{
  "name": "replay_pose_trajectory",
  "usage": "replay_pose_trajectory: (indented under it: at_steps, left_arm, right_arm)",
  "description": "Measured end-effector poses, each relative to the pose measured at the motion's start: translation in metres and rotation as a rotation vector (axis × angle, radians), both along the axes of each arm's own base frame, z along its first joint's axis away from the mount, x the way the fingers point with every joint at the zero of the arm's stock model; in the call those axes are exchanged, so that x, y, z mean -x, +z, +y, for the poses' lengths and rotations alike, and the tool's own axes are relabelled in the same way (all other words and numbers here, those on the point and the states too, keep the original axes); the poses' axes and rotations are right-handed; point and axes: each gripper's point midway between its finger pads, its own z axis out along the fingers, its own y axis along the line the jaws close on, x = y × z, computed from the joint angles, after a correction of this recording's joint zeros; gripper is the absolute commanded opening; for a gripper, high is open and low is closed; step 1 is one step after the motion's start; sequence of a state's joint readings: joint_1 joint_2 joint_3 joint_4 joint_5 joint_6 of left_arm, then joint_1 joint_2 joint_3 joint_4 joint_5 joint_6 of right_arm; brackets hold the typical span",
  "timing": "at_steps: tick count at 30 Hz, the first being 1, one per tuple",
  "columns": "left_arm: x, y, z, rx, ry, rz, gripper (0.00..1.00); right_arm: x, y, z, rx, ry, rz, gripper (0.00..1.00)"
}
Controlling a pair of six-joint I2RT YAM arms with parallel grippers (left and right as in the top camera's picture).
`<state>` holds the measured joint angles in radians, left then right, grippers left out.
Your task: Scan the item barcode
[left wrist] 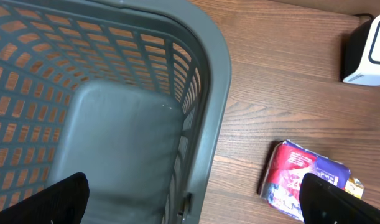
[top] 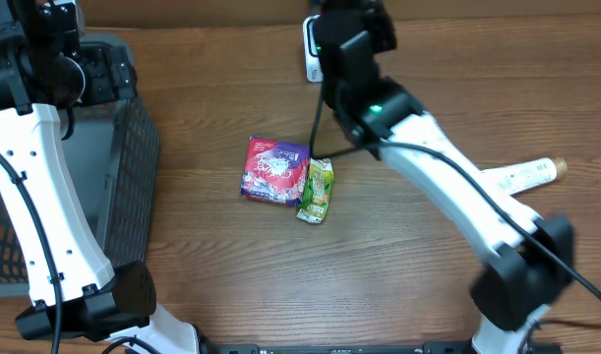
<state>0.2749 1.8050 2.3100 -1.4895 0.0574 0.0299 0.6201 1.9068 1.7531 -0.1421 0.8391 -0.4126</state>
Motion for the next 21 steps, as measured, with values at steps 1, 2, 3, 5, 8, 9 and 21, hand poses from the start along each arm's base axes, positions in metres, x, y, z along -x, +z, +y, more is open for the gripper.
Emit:
replay_pose_trajectory:
  at_steps: [1,2,3,5,8,9,21]
  left_arm:
    - [0.000,0.000,0.000,0.000,0.000,0.000,1.00]
    - [0.000,0.000,0.000,0.000,0.000,0.000,1.00]
    - [0.000,0.000,0.000,0.000,0.000,0.000,1.00]
    - [0.000,0.000,0.000,0.000,0.000,0.000,1.00]
    - [0.000,0.000,0.000,0.000,0.000,0.000,0.99]
    - [0.000,0.000,0.000,0.000,0.000,0.000,1.00]
    - [0.000,0.000,0.000,0.001,0.000,0.000,1.00]
  right_arm:
    - [-0.007,-0.011,0.003,0.066,-0.001,0.009,0.04]
    - [-0.015,-0.021,0.006,0.125,0.001,0.017,0.04]
    - [-0.021,-0.031,0.009,0.180,0.004,0.025,0.04]
    - [-0.033,-0.048,0.017,0.271,0.019,0.031,0.04]
    - [-0.045,-0.064,0.028,0.384,0.063,0.032,0.04]
    - [-0.048,-0.066,0.030,0.412,0.079,0.031,0.04]
    - [-0.080,-0.083,0.023,0.587,0.189,0.009,0.04]
